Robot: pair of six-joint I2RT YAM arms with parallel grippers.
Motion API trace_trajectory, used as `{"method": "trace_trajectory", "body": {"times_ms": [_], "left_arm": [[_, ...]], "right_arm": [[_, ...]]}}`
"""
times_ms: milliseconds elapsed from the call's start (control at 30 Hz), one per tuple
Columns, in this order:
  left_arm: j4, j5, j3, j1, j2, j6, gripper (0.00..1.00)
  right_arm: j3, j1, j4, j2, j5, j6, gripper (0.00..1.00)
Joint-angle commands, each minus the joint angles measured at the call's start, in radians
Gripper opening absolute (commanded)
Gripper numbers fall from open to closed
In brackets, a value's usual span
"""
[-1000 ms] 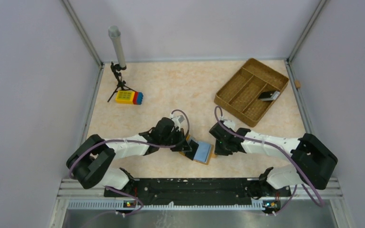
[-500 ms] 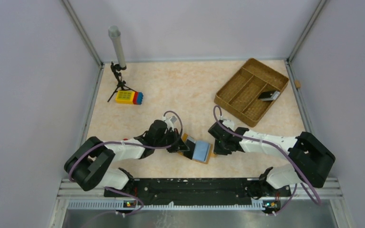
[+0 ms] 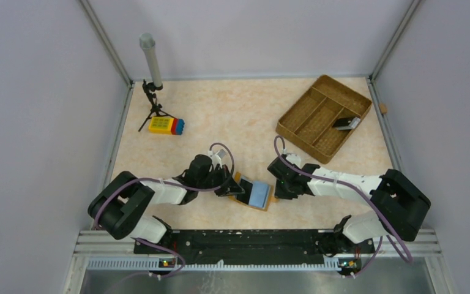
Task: Put the credit cards into the card holder
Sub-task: Insert the credit card into the card holder.
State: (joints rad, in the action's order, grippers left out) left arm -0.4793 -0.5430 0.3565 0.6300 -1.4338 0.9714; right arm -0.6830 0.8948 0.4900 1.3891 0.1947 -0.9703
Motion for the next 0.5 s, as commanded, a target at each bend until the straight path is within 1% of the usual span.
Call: {"method": "trace_trajectory", "body": {"times_ms": [0, 233, 467], "left_arm": [[-0.069, -0.032, -0.004, -0.007, -0.019, -0.008, 0.00], [-0.049, -0.029, -0.008, -0.023, -0.030, -0.046, 0.00], [-0.043, -0.090, -0.005, -0.072, -0.059, -0.114, 0.00]], "right_arm": [[-0.011, 0.012, 0.005, 0.027, 0.027, -0.003, 0.00], [-0.009, 0.011, 0.006, 0.031, 0.026, -0.003, 0.00], [-0.011, 0.013, 0.012, 0.031, 0.031, -0.002, 0.00]]}}
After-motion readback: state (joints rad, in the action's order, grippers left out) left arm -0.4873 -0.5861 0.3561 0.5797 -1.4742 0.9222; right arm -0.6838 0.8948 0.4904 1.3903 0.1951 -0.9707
